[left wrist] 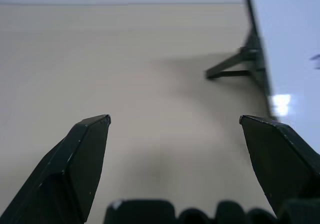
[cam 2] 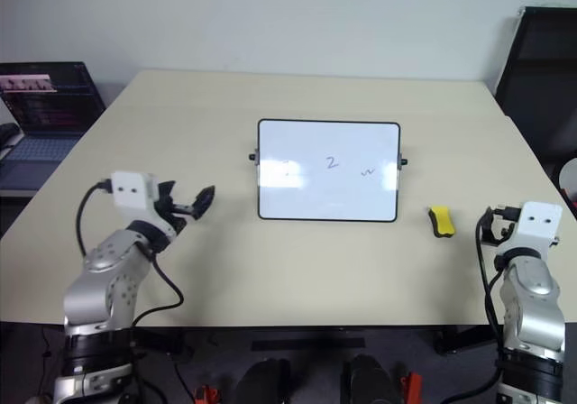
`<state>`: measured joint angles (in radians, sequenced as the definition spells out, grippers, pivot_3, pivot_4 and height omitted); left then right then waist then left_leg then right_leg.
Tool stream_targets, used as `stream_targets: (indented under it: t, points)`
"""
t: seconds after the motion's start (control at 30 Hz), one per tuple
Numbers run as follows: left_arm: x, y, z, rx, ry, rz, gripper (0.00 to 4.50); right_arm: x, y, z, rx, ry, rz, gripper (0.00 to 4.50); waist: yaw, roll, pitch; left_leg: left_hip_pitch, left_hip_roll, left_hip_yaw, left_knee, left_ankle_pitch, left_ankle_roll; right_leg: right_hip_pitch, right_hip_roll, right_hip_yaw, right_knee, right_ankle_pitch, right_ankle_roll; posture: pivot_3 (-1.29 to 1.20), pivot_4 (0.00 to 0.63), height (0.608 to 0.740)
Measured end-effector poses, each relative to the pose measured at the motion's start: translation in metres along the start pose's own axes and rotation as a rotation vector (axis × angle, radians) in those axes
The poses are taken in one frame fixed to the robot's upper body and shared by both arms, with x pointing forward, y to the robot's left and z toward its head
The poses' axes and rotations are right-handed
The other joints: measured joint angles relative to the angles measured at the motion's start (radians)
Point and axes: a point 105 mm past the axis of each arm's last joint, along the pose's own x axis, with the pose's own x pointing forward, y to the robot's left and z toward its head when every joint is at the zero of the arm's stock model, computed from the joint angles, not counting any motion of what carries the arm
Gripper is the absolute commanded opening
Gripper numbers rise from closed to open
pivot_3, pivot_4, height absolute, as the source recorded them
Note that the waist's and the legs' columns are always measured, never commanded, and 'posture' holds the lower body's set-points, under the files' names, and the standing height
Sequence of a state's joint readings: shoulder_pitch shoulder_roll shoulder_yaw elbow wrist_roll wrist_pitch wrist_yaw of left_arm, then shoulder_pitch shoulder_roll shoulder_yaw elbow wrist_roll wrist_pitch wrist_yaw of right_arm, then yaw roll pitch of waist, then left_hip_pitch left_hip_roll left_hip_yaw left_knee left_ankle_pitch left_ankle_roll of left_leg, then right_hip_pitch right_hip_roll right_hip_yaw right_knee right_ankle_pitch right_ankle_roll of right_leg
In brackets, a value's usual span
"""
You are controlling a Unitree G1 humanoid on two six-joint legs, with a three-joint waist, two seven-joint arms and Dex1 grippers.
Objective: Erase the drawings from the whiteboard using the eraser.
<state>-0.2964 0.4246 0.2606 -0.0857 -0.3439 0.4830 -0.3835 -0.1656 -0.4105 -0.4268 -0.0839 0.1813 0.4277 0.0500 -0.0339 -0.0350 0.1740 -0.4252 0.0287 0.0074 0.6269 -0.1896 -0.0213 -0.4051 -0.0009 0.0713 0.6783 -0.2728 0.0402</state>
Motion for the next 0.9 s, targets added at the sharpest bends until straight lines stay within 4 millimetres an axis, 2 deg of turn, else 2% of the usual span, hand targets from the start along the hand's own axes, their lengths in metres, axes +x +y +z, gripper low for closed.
stream_targets:
  t: [0.1, 0.23, 0.3, 0.4, 0.57, 0.7, 0.9]
  points:
    - [0.005, -0.028, 0.01, -0.04, -0.014, -0.177, 4.5, 0.0, 0.005, 0.004, 0.009, 0.017, 0.037, 4.45, 0.001, 0.0, 0.0, -0.001, 0.0, 0.0, 0.0, 0.0, 0.0, 0.0, 0.0, 0.0, 0.0, 0.0, 0.0, 0.0, 0.15, 0.74]
    - [-0.003, -0.098, 0.034, -0.015, -0.049, -0.597, 4.5, 0.003, 0.019, 0.019, 0.023, 0.024, 0.11, 4.45, 0.0, 0.0, 0.0, 0.0, -0.001, 0.0, 0.0, 0.0, 0.0, 0.0, 0.0, 0.0, 0.0, 0.0, 0.0, 0.0, 0.15, 0.74]
    - [-0.009, -0.118, 0.035, 0.007, -0.032, -0.728, 4.5, 0.004, 0.024, 0.023, 0.027, 0.034, 0.139, 4.45, -0.002, 0.0, 0.0, 0.0, 0.0, 0.0, 0.0, 0.0, 0.0, 0.0, 0.001, 0.0, 0.0, 0.0, 0.0, 0.0, 0.15, 0.74]
    - [-0.014, -0.131, 0.026, 0.042, 0.01, -0.845, 4.5, 0.005, 0.028, 0.02, 0.037, 0.085, 0.165, 4.45, -0.004, 0.0, 0.0, 0.0, 0.0, -0.001, 0.0, 0.0, 0.0, 0.0, 0.002, 0.0, 0.0, -0.001, -0.001, 0.0, 0.15, 0.74]
    - [-0.013, -0.146, 0.024, 0.125, -0.009, -0.988, 4.5, 0.005, 0.047, 0.012, 0.052, 0.18, 0.246, 4.45, -0.003, 0.0, 0.0, 0.0, 0.0, 0.0, 0.0, 0.0, 0.0, 0.0, 0.002, 0.0, 0.0, -0.001, -0.001, 0.0, 0.15, 0.74]
    - [-0.003, -0.144, 0.015, 0.191, -0.026, -1.0, 4.5, 0.005, 0.058, 0.013, 0.049, 0.209, 0.297, 4.45, -0.001, 0.0, 0.0, 0.0, 0.0, 0.0, 0.0, 0.0, 0.0, -0.001, 0.002, 0.0, -0.001, -0.001, -0.001, 0.0, 0.15, 0.74]
    - [0.003, -0.149, 0.003, 0.223, -0.046, -1.008, 4.5, 0.007, 0.061, 0.011, 0.06, 0.218, 0.305, 4.45, 0.001, 0.0, 0.0, -0.003, 0.0, -0.001, 0.0, 0.0, 0.0, -0.001, 0.001, -0.001, -0.002, -0.001, -0.001, 0.0, 0.15, 0.74]
